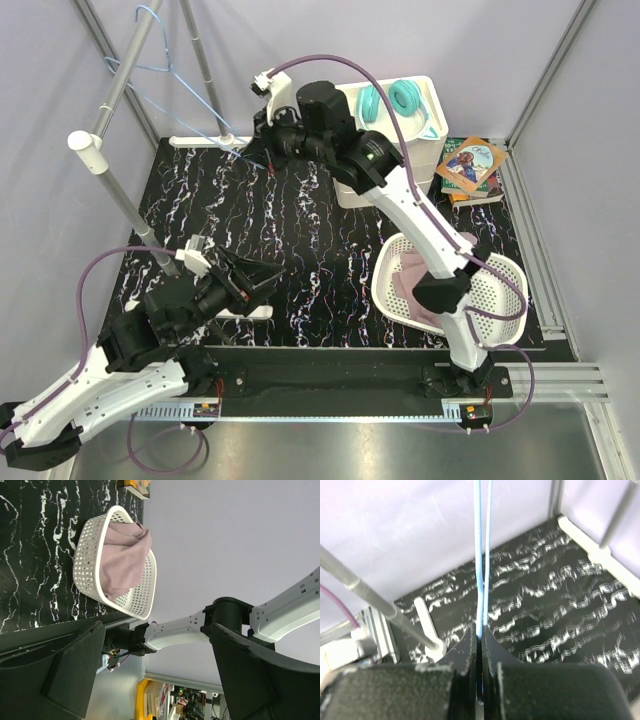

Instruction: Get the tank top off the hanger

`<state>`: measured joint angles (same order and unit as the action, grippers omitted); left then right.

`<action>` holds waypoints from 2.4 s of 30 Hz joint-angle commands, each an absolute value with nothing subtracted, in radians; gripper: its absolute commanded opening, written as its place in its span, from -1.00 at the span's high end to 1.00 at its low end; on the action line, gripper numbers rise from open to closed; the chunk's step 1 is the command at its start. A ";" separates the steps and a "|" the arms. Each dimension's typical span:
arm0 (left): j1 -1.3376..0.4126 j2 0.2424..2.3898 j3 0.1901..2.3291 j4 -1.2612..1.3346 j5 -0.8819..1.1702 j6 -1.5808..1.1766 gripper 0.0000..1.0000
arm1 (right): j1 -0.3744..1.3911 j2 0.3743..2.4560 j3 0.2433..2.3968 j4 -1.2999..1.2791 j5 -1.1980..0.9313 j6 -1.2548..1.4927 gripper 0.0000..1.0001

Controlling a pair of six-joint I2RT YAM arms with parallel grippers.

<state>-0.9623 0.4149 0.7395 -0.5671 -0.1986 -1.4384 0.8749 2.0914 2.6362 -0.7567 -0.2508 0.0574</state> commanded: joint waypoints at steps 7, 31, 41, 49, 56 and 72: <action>-0.963 0.416 0.790 -0.624 -0.210 -1.437 -0.79 | 0.870 2.269 2.806 -0.692 -0.380 0.107 1.00; -0.965 0.465 0.810 -0.643 -0.183 -1.444 -0.80 | 0.784 2.220 2.714 -0.664 -0.267 0.307 -0.34; -0.965 0.566 0.819 -0.543 -0.124 -1.388 -0.81 | 0.772 1.970 2.505 -0.839 -0.183 0.345 -0.99; -0.965 0.692 0.816 -0.387 -0.031 -1.332 -0.82 | 0.772 1.619 2.039 -0.865 -0.100 0.406 -0.99; -0.965 0.782 0.818 -0.296 0.038 -1.305 -0.83 | 0.772 1.228 1.517 -0.850 0.031 0.642 -0.99; -0.965 0.660 0.362 0.321 0.227 -1.439 -0.92 | 0.772 0.619 0.666 -0.257 -0.294 1.061 -0.99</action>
<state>-0.9623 0.7200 0.4858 -0.0509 0.1200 -1.3888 0.7677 0.7517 0.8238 -0.5995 -0.1524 0.9508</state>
